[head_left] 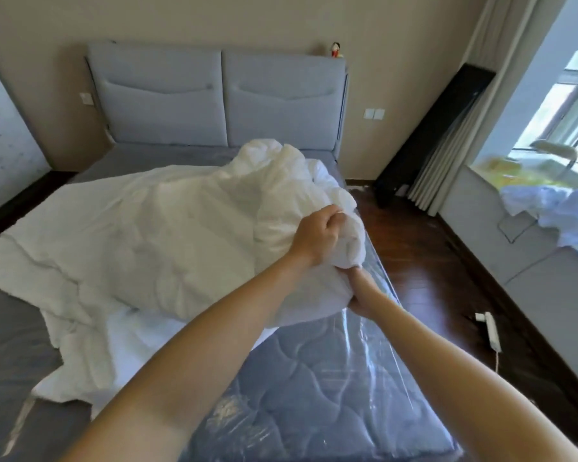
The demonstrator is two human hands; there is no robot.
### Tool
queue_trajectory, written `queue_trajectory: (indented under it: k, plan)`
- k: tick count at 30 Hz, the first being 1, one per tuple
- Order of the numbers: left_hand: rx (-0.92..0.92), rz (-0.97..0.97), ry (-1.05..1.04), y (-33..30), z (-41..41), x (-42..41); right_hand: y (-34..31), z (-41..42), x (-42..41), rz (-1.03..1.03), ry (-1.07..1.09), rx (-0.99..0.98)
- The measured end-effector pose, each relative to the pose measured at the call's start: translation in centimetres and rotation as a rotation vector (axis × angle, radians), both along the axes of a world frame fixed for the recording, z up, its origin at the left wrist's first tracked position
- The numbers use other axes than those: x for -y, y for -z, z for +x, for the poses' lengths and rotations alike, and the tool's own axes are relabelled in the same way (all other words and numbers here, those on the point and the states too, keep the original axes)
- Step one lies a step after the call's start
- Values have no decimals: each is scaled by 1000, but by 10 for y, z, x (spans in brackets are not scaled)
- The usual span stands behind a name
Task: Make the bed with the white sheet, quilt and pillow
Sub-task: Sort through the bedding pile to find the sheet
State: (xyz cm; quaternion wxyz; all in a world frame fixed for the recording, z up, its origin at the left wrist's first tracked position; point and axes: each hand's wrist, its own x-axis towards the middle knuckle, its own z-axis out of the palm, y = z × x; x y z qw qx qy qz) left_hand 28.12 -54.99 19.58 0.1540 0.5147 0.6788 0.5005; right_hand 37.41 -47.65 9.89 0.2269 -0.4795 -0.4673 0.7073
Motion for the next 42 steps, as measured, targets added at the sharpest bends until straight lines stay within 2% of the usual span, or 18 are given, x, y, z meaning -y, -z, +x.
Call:
queue_trajectory:
  k: [3, 7, 8, 10, 12, 13, 16, 18, 20, 22, 24, 27, 33, 36, 39, 42]
  plan:
    - [61, -182, -5, 26, -10, -29, 5, 15, -44, -34, 77, 30]
    - [-8, -513, -144, 73, -44, -70, 10, 27, -83, -58, 60, 4]
    - [-20, -558, -190, 83, -41, -85, 13, 36, -98, -63, 66, -20]
    - [71, -604, -238, 95, -30, -105, 10, 47, -119, -77, 74, -28]
    - [174, -647, -169, 100, -7, -125, 10, 62, -147, -106, 87, -39]
    - [177, -670, -65, 101, 6, -135, 10, 69, -161, -116, 90, -60]
    - [110, -717, 185, 110, 48, -173, 14, 92, -212, -102, 50, -94]
    - [-18, -726, 201, 120, 70, -192, 11, 103, -234, -79, -8, -95]
    - [-110, -790, 18, 134, 99, -219, 6, 123, -264, -79, -71, -78]
    - [-152, -768, -303, 141, 134, -241, -6, 143, -297, -96, -100, -84]
    - [-250, -775, -448, 137, 158, -258, -19, 160, -324, -117, -150, -112]
    - [-356, -836, -412, 122, 180, -272, -27, 182, -349, -159, -235, -172]
    - [-233, -913, -392, 117, 212, -278, -15, 213, -371, -164, -487, -172]
    - [-198, -946, -474, 118, 237, -276, -6, 215, -384, -148, -618, -103]
    - [-196, -905, -625, 98, 241, -299, -19, 204, -418, -123, -747, -172]
    - [-204, -877, -753, 80, 248, -350, -31, 202, -468, -178, -777, -240]
